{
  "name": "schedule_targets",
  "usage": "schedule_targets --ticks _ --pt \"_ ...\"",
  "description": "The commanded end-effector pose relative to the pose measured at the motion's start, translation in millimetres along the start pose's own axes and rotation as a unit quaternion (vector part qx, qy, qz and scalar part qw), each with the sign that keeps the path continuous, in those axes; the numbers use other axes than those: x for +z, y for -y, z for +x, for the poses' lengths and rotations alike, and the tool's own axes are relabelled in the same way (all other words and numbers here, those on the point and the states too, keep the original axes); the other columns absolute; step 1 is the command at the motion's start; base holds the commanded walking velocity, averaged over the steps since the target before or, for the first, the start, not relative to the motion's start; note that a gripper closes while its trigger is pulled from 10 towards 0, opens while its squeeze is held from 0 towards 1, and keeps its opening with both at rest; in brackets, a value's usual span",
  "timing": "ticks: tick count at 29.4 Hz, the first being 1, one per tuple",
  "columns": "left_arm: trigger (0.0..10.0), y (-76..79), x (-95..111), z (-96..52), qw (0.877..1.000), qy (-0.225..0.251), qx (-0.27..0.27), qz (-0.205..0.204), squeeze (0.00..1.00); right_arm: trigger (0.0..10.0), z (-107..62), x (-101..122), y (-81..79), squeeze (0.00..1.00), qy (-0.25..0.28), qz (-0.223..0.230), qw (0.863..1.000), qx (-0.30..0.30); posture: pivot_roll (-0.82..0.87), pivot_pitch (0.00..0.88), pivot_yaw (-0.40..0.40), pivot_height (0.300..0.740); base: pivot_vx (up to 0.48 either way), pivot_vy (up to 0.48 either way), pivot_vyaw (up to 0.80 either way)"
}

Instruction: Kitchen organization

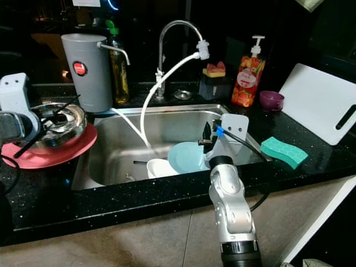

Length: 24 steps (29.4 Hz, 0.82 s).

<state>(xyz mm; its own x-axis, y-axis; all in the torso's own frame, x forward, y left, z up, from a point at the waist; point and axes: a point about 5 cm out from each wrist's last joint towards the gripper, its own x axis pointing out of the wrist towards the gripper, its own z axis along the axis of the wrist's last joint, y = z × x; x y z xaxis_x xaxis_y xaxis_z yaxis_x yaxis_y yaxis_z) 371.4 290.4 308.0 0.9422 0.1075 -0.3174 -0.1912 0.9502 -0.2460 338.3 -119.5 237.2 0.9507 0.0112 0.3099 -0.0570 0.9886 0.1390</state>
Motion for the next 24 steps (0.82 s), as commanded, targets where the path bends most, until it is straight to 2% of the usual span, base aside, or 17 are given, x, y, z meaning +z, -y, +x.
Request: schedule_targets --ticks 1,2,3,4,5,6,18,23,24 --pt "8.8 2.9 -11.8 6.0 0.999 -0.033 0.0 -0.016 0.0 10.0 1.7 -1.4 0.9 0.0 -0.003 0.002 1.0 -0.001 0.13 0.04 -0.072 0.74 0.0 0.0 0.0" --pt "5.6 4.1 -13.1 7.4 0.999 -0.035 0.001 -0.018 0.0 10.0 2.0 -1.0 0.8 0.0 -0.002 0.001 1.0 0.0 0.13 0.04 -0.077 0.74 0.0 0.0 0.0" --pt "3.4 4.2 -13.6 8.9 0.999 -0.035 0.002 -0.018 0.0 10.0 2.3 -0.7 0.9 0.0 -0.002 0.001 1.0 0.0 0.13 0.04 -0.077 0.74 0.0 0.0 0.0" --pt "3.4 4.2 -13.6 8.9 0.999 -0.035 0.002 -0.018 0.0 10.0 2.3 -0.7 0.9 0.0 -0.002 0.001 1.0 0.0 0.13 0.04 -0.077 0.74 0.0 0.0 0.0" --pt "0.5 3.6 -13.7 10.0 0.999 -0.035 0.005 -0.017 0.0 10.0 2.4 -0.5 1.0 0.0 -0.002 0.001 1.0 0.0 0.13 0.04 -0.077 0.74 0.0 0.0 0.0" --pt "0.0 2.9 -13.1 10.7 0.999 -0.033 0.007 -0.018 0.0 10.0 2.4 -0.5 1.3 0.0 -0.002 0.0 1.0 0.0 0.13 0.04 -0.077 0.74 0.0 0.0 0.0" --pt "0.0 3.0 1.0 6.6 1.0 -0.002 0.016 -0.02 0.0 10.0 0.3 -1.4 1.0 0.0 -0.004 0.001 1.0 -0.002 0.12 0.045 -0.074 0.74 0.0 0.0 0.0" --pt "0.0 0.1 13.7 3.7 0.998 0.045 0.036 0.001 0.0 10.0 0.6 -1.2 0.9 0.0 -0.004 0.001 1.0 0.0 0.12 0.045 -0.076 0.74 0.0 0.0 0.0" --pt "0.0 -0.1 19.6 1.9 0.997 0.068 0.042 0.013 0.0 10.0 0.7 -1.2 0.8 0.0 -0.004 0.0 1.0 0.0 0.12 0.045 -0.076 0.74 0.0 0.0 0.0"
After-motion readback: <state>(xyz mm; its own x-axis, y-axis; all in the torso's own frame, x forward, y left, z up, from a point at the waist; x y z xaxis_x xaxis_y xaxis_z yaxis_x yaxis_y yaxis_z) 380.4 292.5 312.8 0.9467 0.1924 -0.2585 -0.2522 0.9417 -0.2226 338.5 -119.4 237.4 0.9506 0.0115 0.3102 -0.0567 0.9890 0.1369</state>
